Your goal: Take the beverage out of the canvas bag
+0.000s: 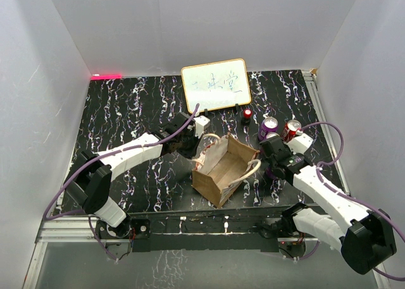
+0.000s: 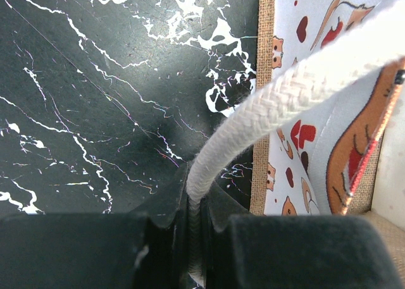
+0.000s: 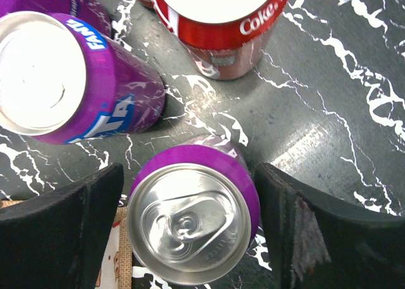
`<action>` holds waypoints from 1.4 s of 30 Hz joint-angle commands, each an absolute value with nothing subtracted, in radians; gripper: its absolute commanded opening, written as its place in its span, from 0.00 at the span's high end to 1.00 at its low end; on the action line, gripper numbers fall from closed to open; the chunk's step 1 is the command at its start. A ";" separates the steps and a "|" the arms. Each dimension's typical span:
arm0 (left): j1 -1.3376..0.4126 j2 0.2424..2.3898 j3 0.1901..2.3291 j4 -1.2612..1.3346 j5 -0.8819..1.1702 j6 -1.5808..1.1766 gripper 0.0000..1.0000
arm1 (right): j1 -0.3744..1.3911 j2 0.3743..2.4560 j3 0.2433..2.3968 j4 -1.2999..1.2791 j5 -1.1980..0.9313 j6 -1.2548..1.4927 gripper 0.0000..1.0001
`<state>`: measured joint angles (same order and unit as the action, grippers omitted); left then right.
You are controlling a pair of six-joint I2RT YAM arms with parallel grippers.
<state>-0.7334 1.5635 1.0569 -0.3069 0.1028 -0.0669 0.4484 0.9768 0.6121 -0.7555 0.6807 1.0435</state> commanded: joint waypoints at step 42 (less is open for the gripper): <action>-0.736 1.079 1.399 -0.447 -0.201 -0.176 0.03 | 0.442 0.987 1.490 -0.673 0.064 0.151 0.01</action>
<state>-0.7334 1.1866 1.2842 -0.3809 -0.0593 -0.1394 0.4431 0.9993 1.3689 -0.6724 0.1600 0.1898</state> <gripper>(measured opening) 0.970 0.987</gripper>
